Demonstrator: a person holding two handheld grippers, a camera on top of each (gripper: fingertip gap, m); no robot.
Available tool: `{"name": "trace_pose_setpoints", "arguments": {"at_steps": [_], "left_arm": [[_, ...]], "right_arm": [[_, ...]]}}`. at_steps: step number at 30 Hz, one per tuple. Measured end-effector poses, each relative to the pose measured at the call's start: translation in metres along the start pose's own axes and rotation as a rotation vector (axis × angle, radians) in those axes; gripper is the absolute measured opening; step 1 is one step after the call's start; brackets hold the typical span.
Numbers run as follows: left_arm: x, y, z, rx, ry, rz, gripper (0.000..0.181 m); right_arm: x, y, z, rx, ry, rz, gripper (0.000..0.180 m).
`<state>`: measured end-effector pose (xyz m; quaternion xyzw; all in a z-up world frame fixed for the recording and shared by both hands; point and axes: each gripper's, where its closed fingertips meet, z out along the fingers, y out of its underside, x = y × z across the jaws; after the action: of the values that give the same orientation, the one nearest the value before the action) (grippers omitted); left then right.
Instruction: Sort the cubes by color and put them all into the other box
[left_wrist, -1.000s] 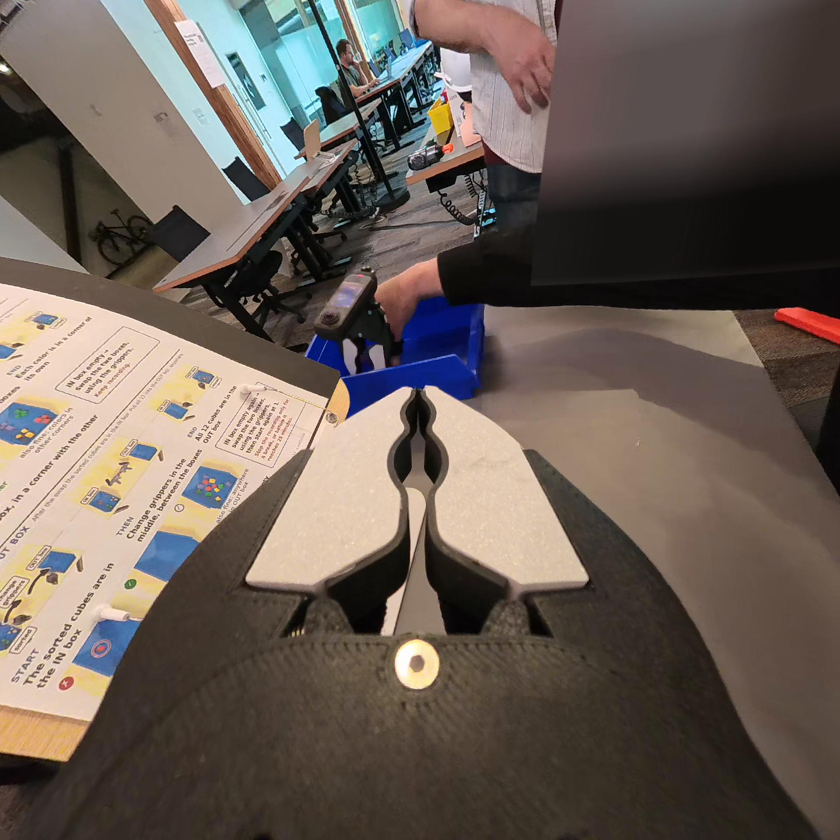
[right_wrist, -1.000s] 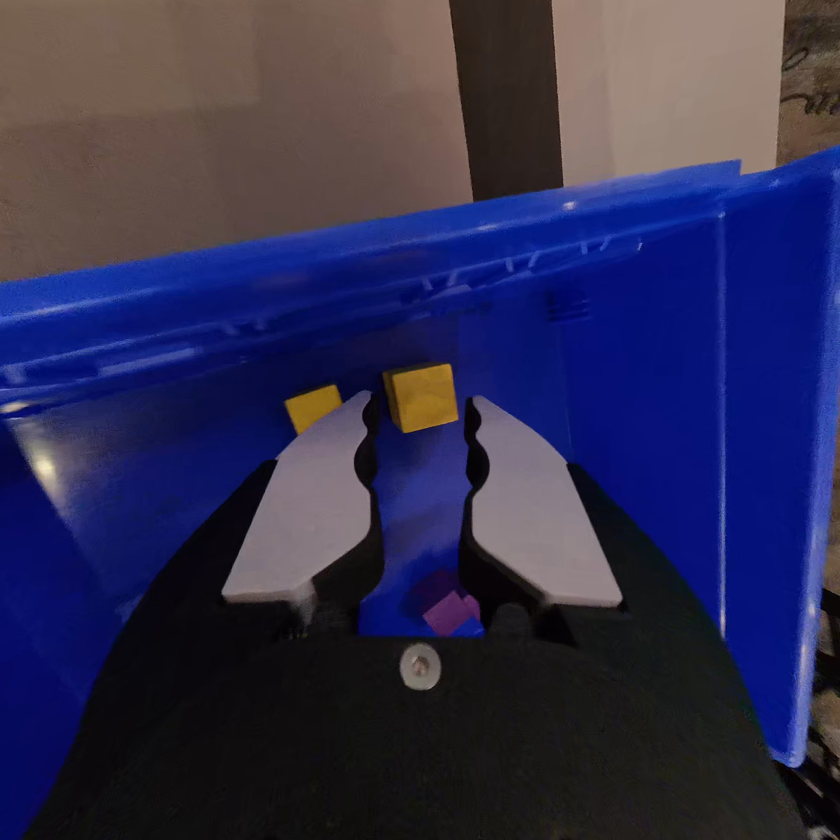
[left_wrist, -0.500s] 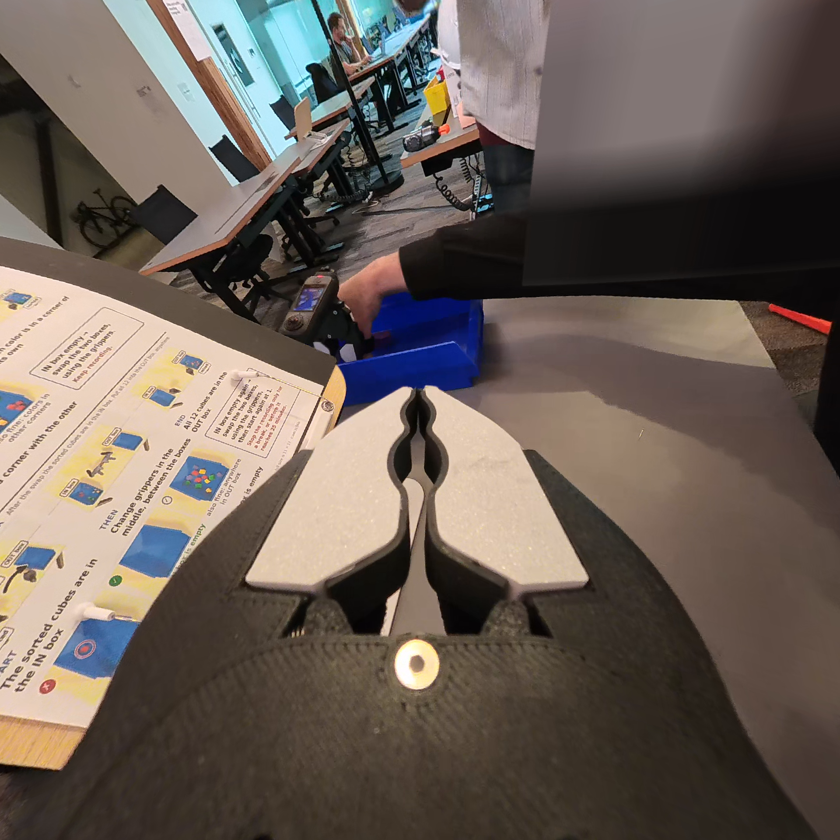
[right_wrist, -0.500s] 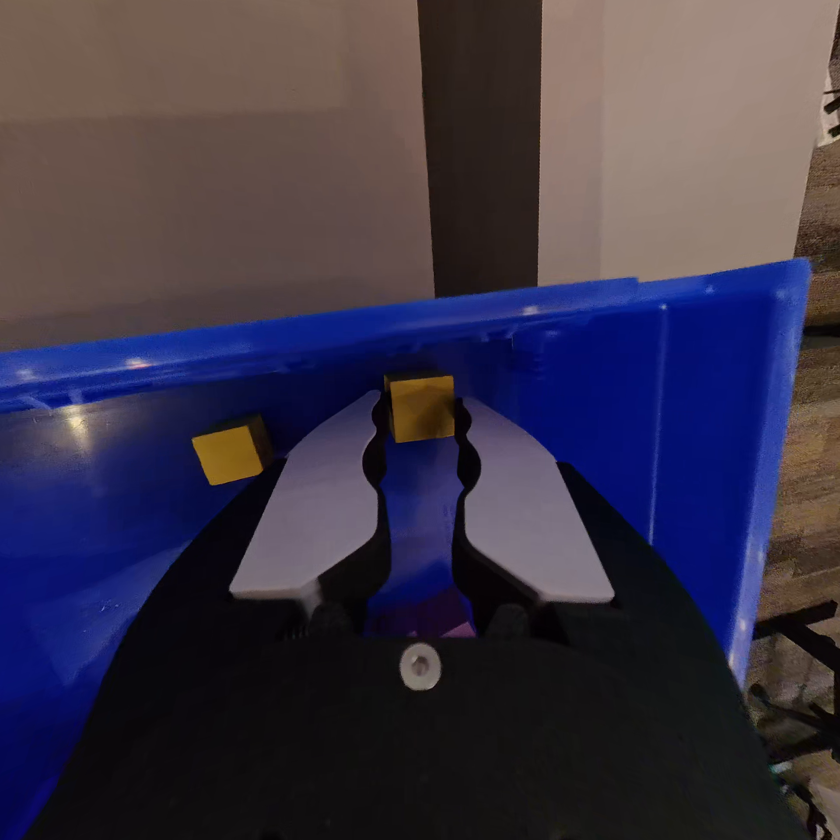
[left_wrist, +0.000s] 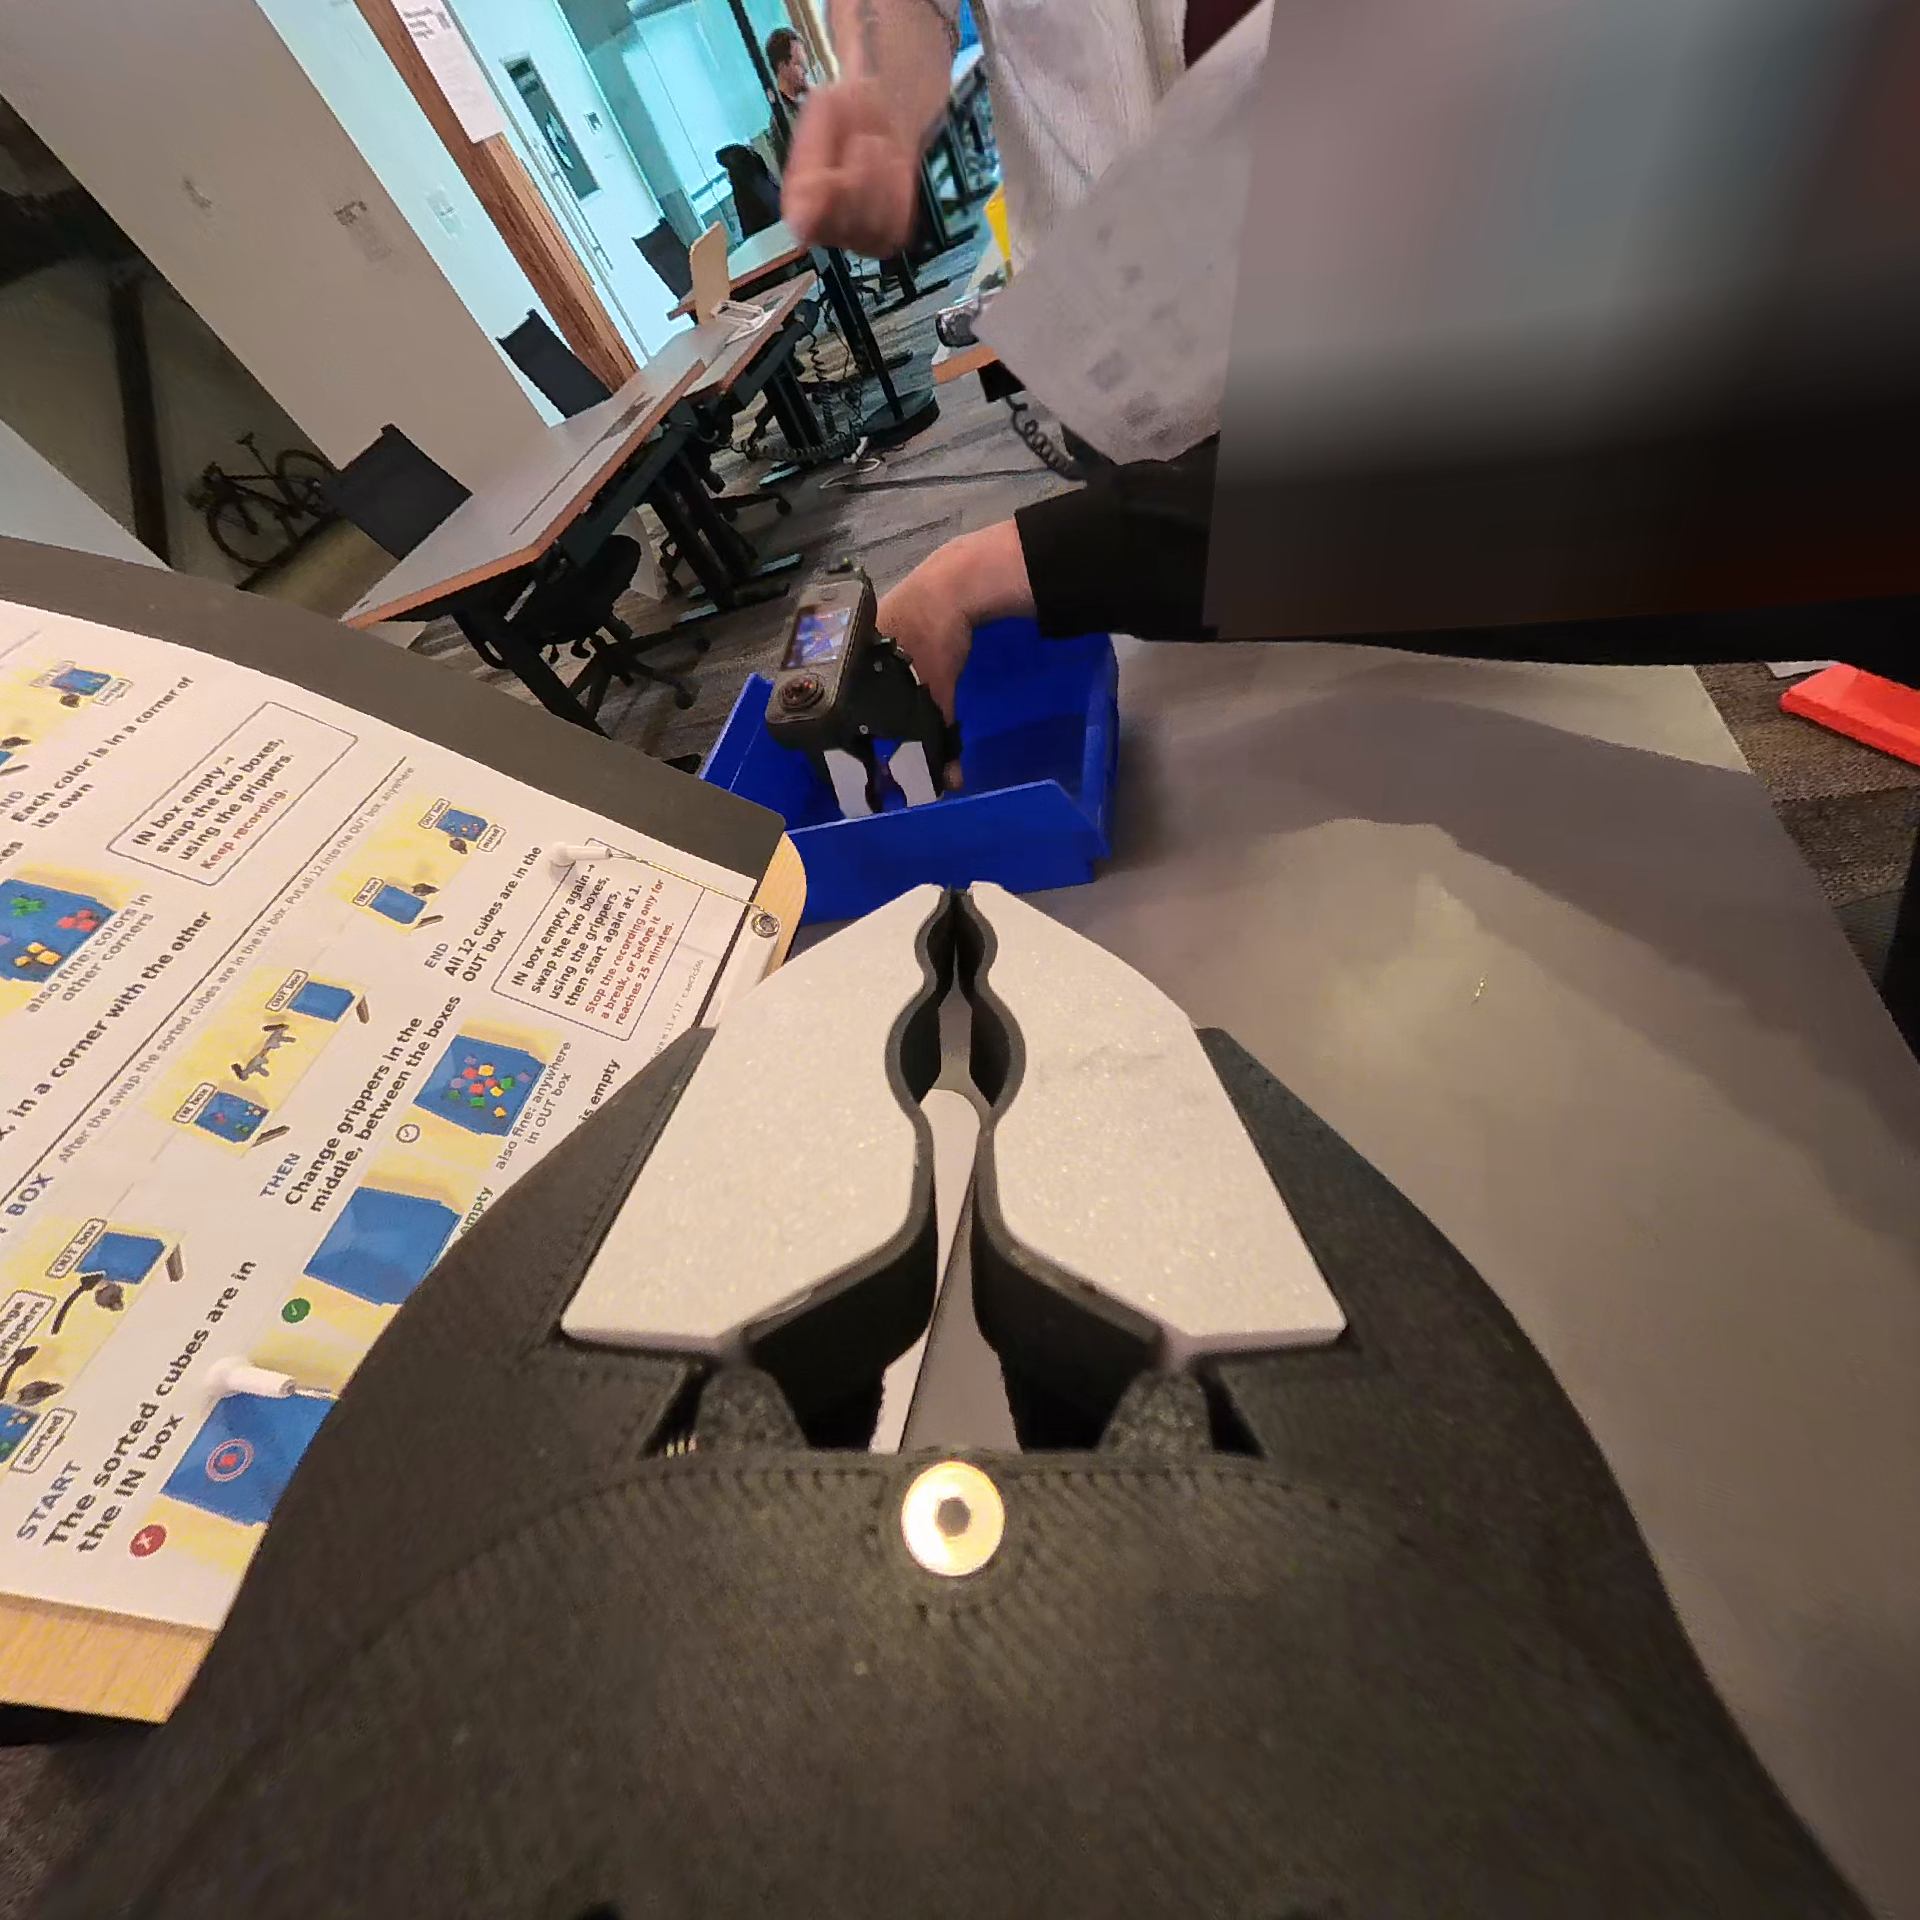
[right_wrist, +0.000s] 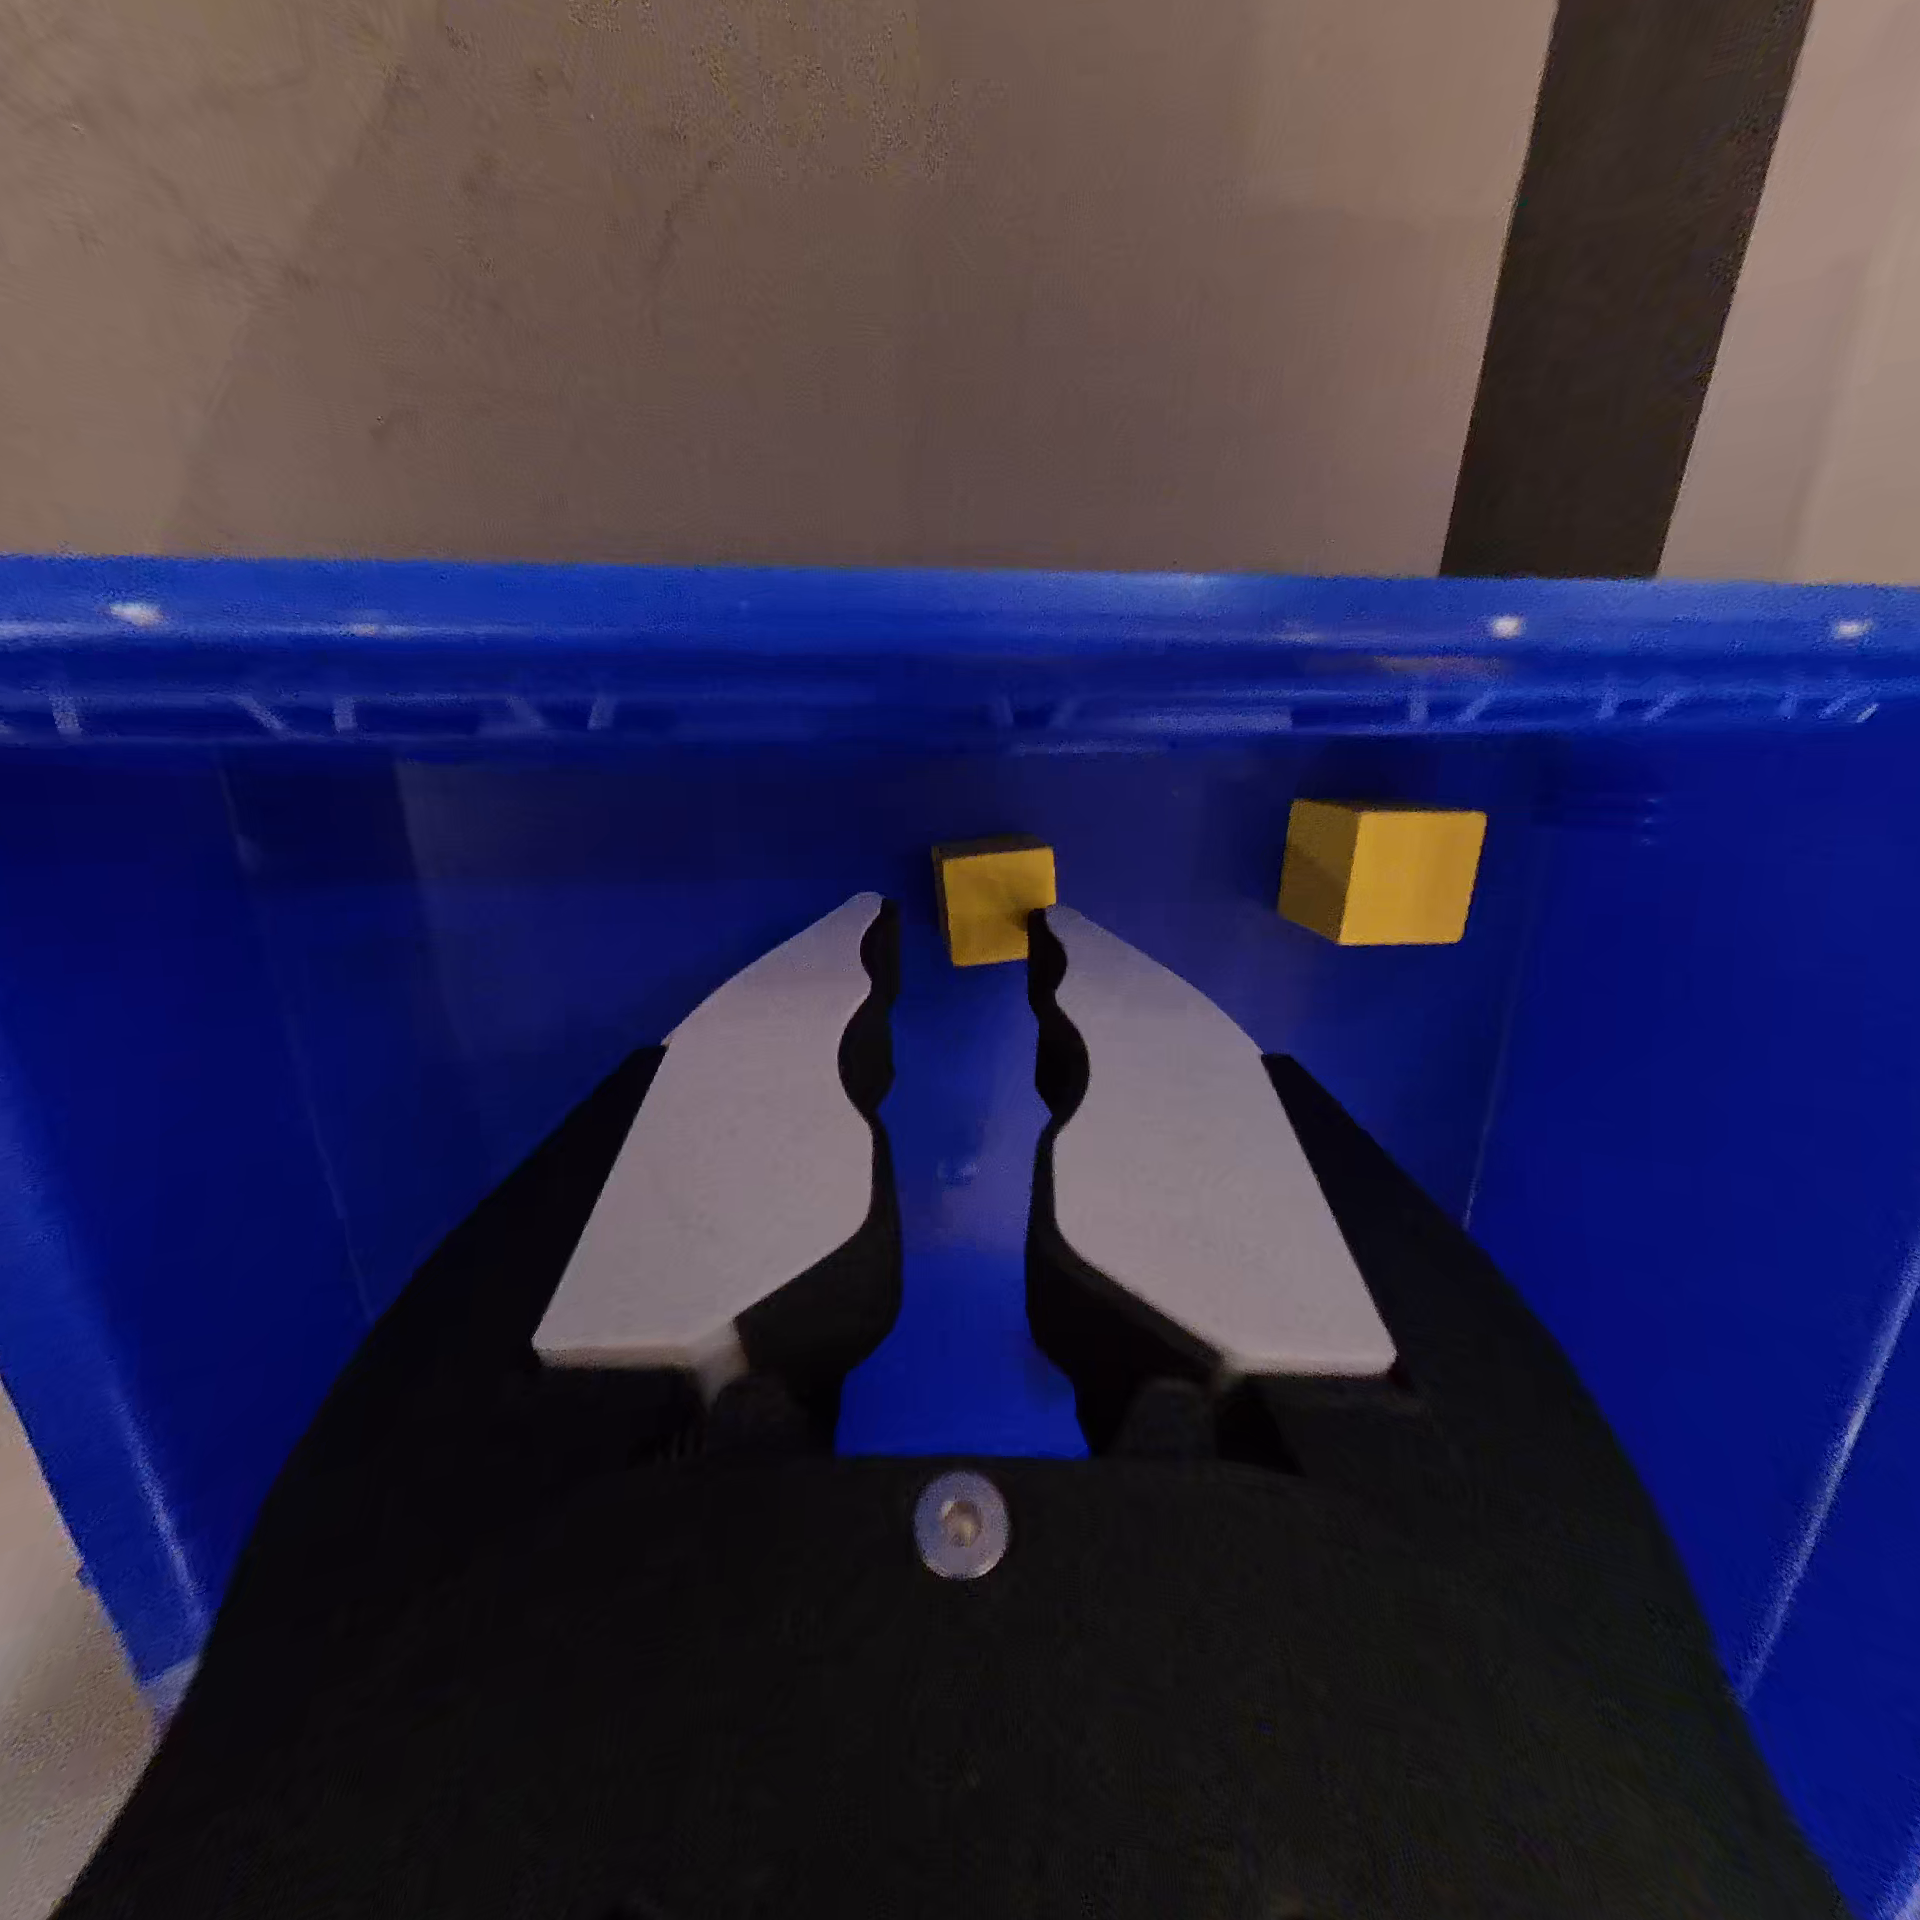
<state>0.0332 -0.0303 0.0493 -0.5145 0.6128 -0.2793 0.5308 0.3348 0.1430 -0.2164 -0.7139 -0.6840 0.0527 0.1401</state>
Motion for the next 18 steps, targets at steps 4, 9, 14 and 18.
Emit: {"name": "trace_pose_setpoints", "arguments": {"at_steps": [4, 9, 14, 18], "left_arm": [[0.003, -0.001, 0.000, -0.002, 0.004, 0.002, 0.000], [0.003, 0.000, 0.001, -0.005, 0.007, 0.005, 0.000], [0.003, 0.001, 0.000, -0.010, 0.007, 0.008, 0.000], [0.004, -0.001, 0.000, -0.007, 0.011, 0.012, 0.000]], "right_arm": [[0.005, -0.004, 0.002, 0.001, 0.012, -0.007, 0.023], [0.015, -0.005, 0.004, 0.006, 0.045, -0.013, 0.020], [0.014, -0.007, -0.006, 0.045, 0.070, -0.015, 0.031], [0.015, 0.000, 0.000, -0.008, 0.070, -0.025, 0.035]]}}
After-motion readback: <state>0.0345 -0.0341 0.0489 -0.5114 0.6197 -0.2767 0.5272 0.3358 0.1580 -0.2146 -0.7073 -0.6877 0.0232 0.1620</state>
